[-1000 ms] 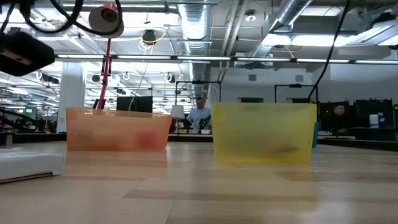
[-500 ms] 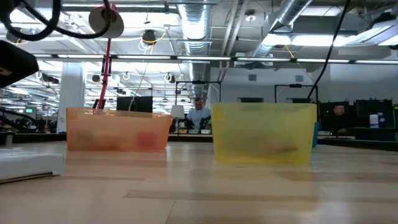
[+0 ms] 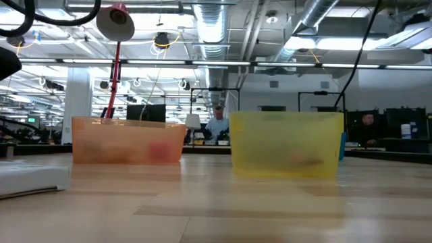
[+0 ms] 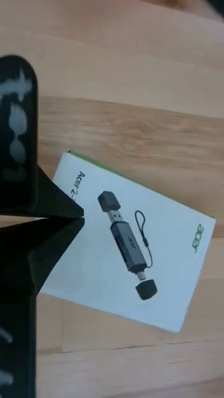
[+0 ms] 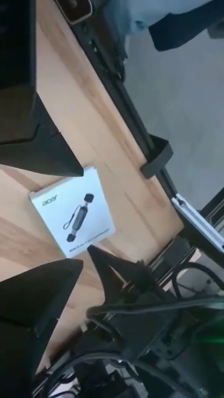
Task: Pick and place items into bin
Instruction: Put the white card reader box into the blue bin
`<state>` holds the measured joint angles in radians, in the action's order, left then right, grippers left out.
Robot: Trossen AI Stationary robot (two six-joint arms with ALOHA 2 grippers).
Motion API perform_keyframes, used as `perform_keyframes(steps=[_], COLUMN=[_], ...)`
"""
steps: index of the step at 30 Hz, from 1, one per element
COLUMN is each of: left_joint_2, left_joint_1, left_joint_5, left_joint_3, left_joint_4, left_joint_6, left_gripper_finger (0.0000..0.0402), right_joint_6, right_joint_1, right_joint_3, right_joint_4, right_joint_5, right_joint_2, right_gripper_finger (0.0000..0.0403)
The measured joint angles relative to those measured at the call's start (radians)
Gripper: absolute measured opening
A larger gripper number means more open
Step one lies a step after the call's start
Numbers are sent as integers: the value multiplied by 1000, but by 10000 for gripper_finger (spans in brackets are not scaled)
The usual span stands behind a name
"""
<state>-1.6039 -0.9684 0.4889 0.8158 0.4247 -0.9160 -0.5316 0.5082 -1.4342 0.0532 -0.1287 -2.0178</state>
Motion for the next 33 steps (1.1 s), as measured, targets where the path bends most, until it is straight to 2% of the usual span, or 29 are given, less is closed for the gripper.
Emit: perform_keyframes(steps=[4, 7, 9, 12, 16, 18, 21, 23, 27, 33], left_joint_2=[0, -1, -1, -1, -1, -1, -1, -1, -1, -1], left_joint_1=[0, 1, 0, -1, -7, -8, -7, -7, -14, -33], left_joint_5=[19, 37, 38, 27, 22, 28, 39, 40, 40, 43], left_joint_3=[0, 0, 0, 0, 0, 0, 0, 0, 0, 0], left_joint_4=[4, 4, 8, 13, 15, 20, 19, 17, 9, 1], left_joint_6=[-4, -3, -3, -14, -16, -16, -25, -40, -66, -103], left_gripper_finger=[0, 0, 0, 0, 0, 0, 0, 0, 0, 0], right_joint_6=[0, -2, -57, -142, -102, -66, -130, -177, -155, -151], right_joint_1=[-14, -29, -29, -12, -11, -15, -12, 1, 0, -17], right_joint_3=[-3, -5, -54, -123, -162, -159, -168, -159, -189, -294], right_joint_4=[21, 114, 161, 121, -4, -46, -1, -8, 9, -80], right_joint_5=[6, 32, 28, -45, -41, 1, 18, -34, 6, -11], right_joint_2=[-18, -90, -152, -166, -159, -167, -200, -223, -289, -334], right_gripper_finger=[224, 224, 224, 224, 224, 224, 224, 224, 224, 224])
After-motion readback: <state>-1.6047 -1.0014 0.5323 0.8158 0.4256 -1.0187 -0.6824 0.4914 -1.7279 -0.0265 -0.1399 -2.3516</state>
